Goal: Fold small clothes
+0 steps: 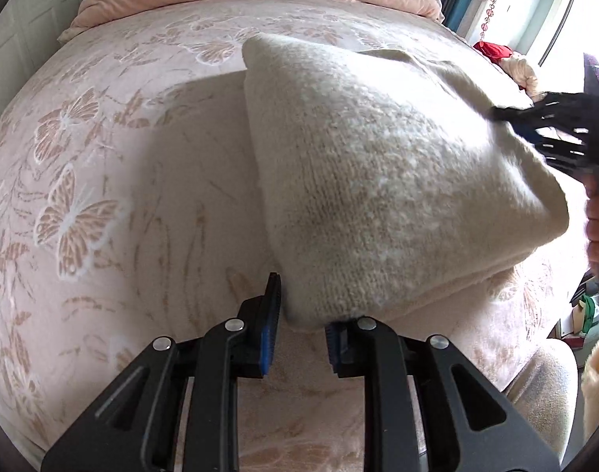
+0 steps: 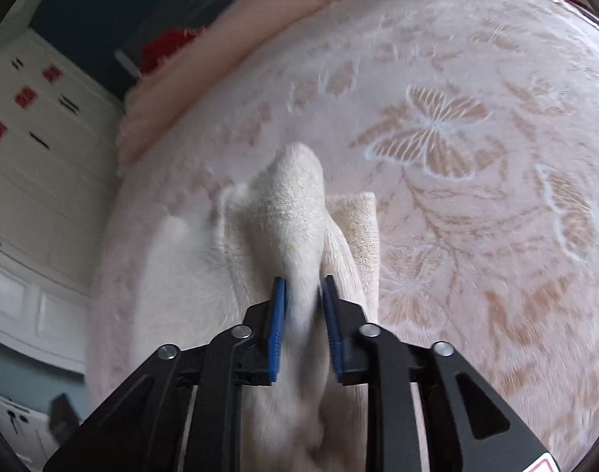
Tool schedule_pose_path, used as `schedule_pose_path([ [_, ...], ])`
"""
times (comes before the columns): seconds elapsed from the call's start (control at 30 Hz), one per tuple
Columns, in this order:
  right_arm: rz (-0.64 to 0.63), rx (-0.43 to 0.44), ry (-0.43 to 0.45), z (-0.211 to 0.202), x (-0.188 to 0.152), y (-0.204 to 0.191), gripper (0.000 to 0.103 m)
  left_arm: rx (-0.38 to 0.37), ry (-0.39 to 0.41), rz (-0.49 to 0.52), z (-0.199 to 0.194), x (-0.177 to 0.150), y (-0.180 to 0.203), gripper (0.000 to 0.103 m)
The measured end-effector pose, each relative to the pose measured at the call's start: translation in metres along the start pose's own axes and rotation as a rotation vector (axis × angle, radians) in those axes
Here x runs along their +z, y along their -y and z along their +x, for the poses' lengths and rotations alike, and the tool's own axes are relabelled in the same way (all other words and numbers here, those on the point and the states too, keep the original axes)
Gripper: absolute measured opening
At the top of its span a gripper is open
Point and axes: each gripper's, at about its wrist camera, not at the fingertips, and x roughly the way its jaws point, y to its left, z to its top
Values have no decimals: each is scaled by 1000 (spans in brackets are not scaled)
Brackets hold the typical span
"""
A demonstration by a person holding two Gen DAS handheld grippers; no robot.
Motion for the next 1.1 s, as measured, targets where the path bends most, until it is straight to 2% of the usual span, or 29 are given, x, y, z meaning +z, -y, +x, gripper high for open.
schedule_pose_path([
  [0.03, -4, 9, 18, -13, -5, 0, 31, -1, -1, 0, 0, 0, 0, 21],
  [0.07, -10, 3, 42, -30, -16, 2, 40, -4, -2, -3, 0, 0, -1, 21],
  [0.13, -8, -35, 51, -52, -39, 8, 50, -3, -2, -2, 1, 0, 0, 21],
  [0.23, -8, -31, 30, -68, -78, 10, 50, 2, 7, 2, 0, -2, 0, 21],
  [0.37, -72, -54, 25, -54, -91, 1, 50, 18, 7, -8, -1, -3, 2, 22],
  [0.4, -90, -71, 25, -46, -92, -2, 47, 21, 4, -12, -2, -2, 3, 22],
  [0.43, -111, -81, 19, -40, -92, -4, 26, 25, 2, -12, -3, -2, 4, 22],
  [0.47, -128, -72, 1, -31, -91, -5, 15, 30, 1, -9, -3, -2, 4, 22],
  [0.53, -132, -66, 16, -36, -89, -8, 11, 41, 2, 0, -7, -3, 6, 22],
  [0.63, -141, -52, 129, -86, -84, -9, 11, 37, -1, 10, -10, -3, 6, 22],
  [0.7, -120, -58, 124, -95, -87, 5, 11, 32, -6, 21, -8, -5, 8, 22],
  [0.73, -111, -88, 96, -86, -91, 14, 11, 35, -8, 29, -5, -6, 10, 22],
  [0.77, -105, -140, 21, -63, -98, 29, 12, 41, -10, 34, -3, -7, 12, 22],
  [0.83, -70, -163, -78, -33, -112, 48, 13, 51, -14, 30, 0, -7, 13, 22],
  [0.9, -58, -132, -39, -42, -112, 43, 17, 46, -14, 30, -1, -7, 11, 22],
  [0.97, -47, -94, 23, -62, -103, 35, 29, 37, -16, 45, -7, -7, 10, 22],
  [1.03, -47, -105, 67, -79, -94, 29, 30, 22, -11, 81, -22, -7, 12, 21],
  [1.1, -58, -108, 121, -99, -85, 21, 36, -35, 22, 129, -54, -8, 17, 21],
])
